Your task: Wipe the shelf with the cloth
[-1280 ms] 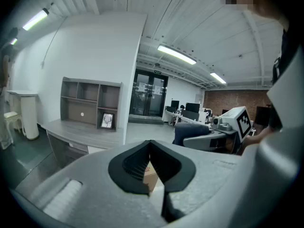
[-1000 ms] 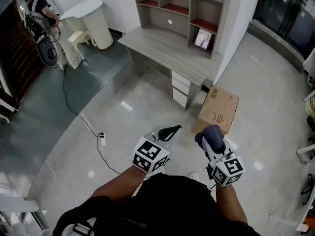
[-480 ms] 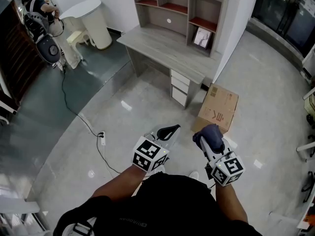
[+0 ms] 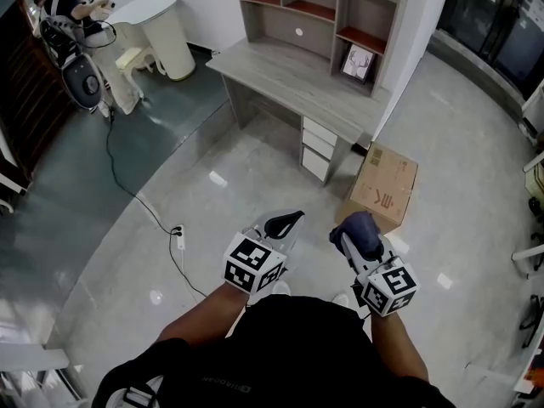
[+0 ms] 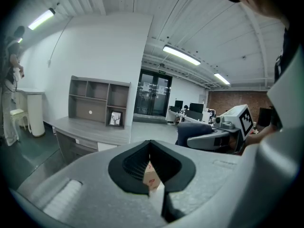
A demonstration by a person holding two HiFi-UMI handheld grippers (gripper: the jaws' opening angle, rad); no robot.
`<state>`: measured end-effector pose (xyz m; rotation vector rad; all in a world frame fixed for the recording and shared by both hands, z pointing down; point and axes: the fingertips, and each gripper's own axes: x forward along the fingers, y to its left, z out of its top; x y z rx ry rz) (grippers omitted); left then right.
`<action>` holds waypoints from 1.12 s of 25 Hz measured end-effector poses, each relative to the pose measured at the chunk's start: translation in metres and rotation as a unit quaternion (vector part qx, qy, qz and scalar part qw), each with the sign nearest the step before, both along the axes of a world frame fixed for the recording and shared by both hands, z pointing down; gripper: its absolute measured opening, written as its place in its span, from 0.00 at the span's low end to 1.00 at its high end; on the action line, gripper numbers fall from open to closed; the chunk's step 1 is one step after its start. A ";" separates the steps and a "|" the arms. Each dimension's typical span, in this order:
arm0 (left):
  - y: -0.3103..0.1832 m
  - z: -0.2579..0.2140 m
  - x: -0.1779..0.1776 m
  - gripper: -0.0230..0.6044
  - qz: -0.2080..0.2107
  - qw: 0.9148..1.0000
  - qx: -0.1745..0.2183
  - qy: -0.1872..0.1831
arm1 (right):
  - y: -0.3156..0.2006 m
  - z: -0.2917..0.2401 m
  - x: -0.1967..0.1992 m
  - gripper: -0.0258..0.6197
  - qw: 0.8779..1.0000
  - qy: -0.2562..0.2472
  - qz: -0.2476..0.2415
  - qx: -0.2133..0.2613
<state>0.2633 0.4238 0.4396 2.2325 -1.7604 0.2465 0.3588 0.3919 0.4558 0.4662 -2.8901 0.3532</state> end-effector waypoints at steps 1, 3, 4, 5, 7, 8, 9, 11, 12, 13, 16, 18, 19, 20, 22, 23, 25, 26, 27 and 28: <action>0.003 0.000 -0.008 0.05 -0.002 1.000 0.000 -0.001 | 0.002 0.000 -0.008 0.19 1.000 0.000 -0.001 0.001; 0.009 0.001 -0.024 0.05 -0.004 1.000 -0.001 -0.002 | 0.006 -0.001 -0.024 0.19 1.000 -0.002 0.000 0.002; 0.012 0.001 -0.032 0.05 -0.004 1.000 -0.002 -0.003 | 0.009 -0.001 -0.031 0.19 1.000 -0.002 0.001 0.003; 0.015 0.001 -0.039 0.05 -0.005 1.000 -0.004 -0.004 | 0.012 -0.001 -0.038 0.19 1.000 0.000 0.002 0.006; 0.020 0.002 -0.052 0.05 -0.005 1.000 -0.005 -0.003 | 0.019 0.002 -0.050 0.19 1.000 0.011 0.003 0.014; 0.022 0.003 -0.057 0.05 -0.005 1.000 -0.006 -0.003 | 0.023 0.004 -0.055 0.19 1.000 0.015 0.001 0.015; 0.024 0.005 -0.062 0.05 -0.005 1.000 -0.006 -0.002 | 0.026 0.006 -0.060 0.19 1.000 0.018 0.000 0.014; 0.027 0.007 -0.072 0.05 -0.008 1.000 -0.006 0.001 | 0.030 0.010 -0.069 0.19 1.000 0.022 -0.003 0.009; 0.029 0.008 -0.076 0.05 -0.010 1.000 -0.006 0.004 | 0.031 0.011 -0.072 0.19 1.000 0.024 -0.003 0.008; 0.030 0.009 -0.079 0.05 -0.012 1.000 -0.006 0.007 | 0.030 0.012 -0.075 0.19 1.000 0.025 -0.003 0.007; 0.032 0.014 -0.085 0.05 -0.015 1.000 -0.010 0.012 | 0.028 0.011 -0.082 0.19 1.000 0.024 -0.004 0.003; 0.033 0.017 -0.090 0.05 -0.017 1.000 -0.014 0.014 | 0.028 0.009 -0.088 0.19 1.000 0.022 -0.008 0.002; 0.034 0.018 -0.092 0.05 -0.018 1.000 -0.015 0.014 | 0.028 0.009 -0.090 0.19 1.000 0.021 -0.011 0.002; 0.033 0.019 -0.095 0.05 -0.021 1.000 -0.016 0.014 | 0.027 0.008 -0.093 0.19 1.000 0.019 -0.014 0.001; 0.030 0.020 -0.102 0.05 -0.027 0.999 -0.017 0.015 | 0.024 0.009 -0.099 0.19 1.000 0.017 -0.020 0.000; 0.027 0.020 -0.105 0.05 -0.030 0.999 -0.016 0.015 | 0.021 0.011 -0.101 0.19 1.000 0.017 -0.022 0.000; 0.022 0.021 -0.110 0.05 -0.034 0.999 -0.016 0.015 | 0.014 0.013 -0.107 0.19 1.000 0.018 -0.024 -0.002; 0.020 0.021 -0.113 0.05 -0.036 0.999 -0.016 0.014 | 0.011 0.013 -0.111 0.19 1.000 0.017 -0.025 -0.002; 0.017 0.020 -0.115 0.05 -0.037 0.999 -0.016 0.013 | 0.007 0.014 -0.115 0.19 1.000 0.017 -0.026 -0.003; 0.013 0.021 -0.118 0.05 -0.039 0.999 -0.016 0.013 | 0.002 0.014 -0.119 0.19 1.000 0.017 -0.026 -0.004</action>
